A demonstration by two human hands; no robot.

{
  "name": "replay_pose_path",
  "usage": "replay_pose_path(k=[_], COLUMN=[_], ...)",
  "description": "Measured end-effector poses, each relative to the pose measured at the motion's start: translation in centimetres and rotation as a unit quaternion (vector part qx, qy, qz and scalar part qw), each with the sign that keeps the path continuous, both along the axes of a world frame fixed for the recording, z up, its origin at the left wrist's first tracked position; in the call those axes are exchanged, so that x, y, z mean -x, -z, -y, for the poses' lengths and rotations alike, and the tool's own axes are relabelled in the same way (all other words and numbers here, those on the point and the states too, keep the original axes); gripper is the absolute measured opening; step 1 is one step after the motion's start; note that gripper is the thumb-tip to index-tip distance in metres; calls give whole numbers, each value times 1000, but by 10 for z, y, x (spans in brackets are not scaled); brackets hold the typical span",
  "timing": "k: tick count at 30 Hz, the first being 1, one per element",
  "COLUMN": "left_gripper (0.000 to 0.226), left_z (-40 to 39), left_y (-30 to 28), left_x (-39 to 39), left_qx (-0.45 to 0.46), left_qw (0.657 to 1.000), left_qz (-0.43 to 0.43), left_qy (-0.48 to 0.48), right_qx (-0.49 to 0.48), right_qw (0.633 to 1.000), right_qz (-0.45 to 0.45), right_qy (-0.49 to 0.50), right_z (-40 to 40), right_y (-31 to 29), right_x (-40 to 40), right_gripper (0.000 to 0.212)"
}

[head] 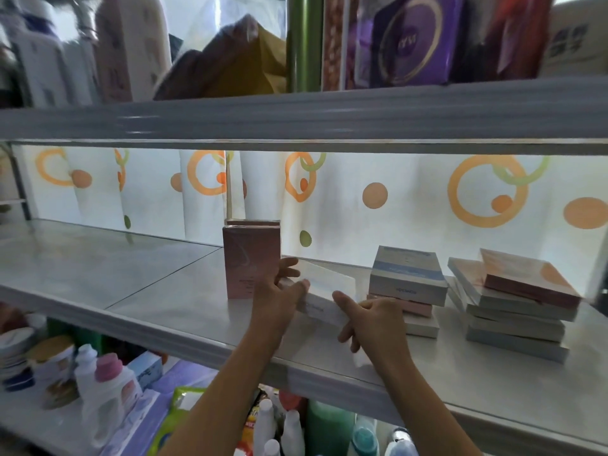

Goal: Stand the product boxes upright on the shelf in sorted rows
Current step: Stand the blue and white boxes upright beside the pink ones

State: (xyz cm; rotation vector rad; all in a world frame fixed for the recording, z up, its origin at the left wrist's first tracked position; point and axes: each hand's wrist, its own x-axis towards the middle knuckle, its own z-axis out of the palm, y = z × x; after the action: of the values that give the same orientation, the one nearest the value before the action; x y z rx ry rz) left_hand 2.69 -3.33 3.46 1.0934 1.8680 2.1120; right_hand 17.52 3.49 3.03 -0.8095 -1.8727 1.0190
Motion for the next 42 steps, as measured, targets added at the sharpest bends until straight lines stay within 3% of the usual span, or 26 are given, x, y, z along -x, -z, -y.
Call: replay_pose_path(k=[4, 9, 11, 14, 16, 18, 20, 24, 28, 31, 34, 39, 42], left_gripper=[24, 16, 15, 22, 28, 37, 42, 39, 34, 45, 56, 41, 49], left_z=[3, 8, 9, 16, 23, 29, 31, 24, 21, 23, 15, -9, -17], left_y=[-35, -78, -89, -98, -103, -109, -118, -131, -131, -129, -114, -43, -11], left_x=[-8, -15, -17, -12, -10, -10, -14, -14, -7, -4, -8, -42, -64], left_qx=[-34, -80, -58, -31, -9, 25, 42, 82, 131, 155, 83, 72, 43], left_qw=[998, 989, 992, 997, 992, 982, 971, 953, 921, 916, 912, 950, 958], left_qz=[-25, -88, -96, -49, -46, -67, -83, -100, -12, 79, 184, 136, 132], left_qy=[-43, -84, -54, 49, 117, 174, 223, 275, 365, 362, 358, 270, 251], right_qx=[28, 44, 9, -80, -127, -87, -18, -24, 19, 58, 85, 86, 92], right_qw=[999, 992, 992, 997, 991, 995, 990, 958, 949, 957, 967, 982, 987], right_qz=[-31, 6, 21, 10, 17, 34, 47, 121, 35, -59, -106, -121, -109], right_qy=[-15, -119, -126, -10, 37, -23, -129, -258, -313, -278, -215, -114, -69], right_z=[15, 36, 38, 22, 3, -15, -27, -45, -48, -49, -53, -54, -53], right_y=[-9, -29, -30, -28, -27, -30, -36, -49, -40, -27, -13, 5, 9], right_x=[-4, -18, -24, -33, -37, -38, -40, -48, -53, -54, -52, -43, -47], right_gripper=[57, 42, 33, 15, 40, 73, 83, 47, 47, 59, 55, 57, 58])
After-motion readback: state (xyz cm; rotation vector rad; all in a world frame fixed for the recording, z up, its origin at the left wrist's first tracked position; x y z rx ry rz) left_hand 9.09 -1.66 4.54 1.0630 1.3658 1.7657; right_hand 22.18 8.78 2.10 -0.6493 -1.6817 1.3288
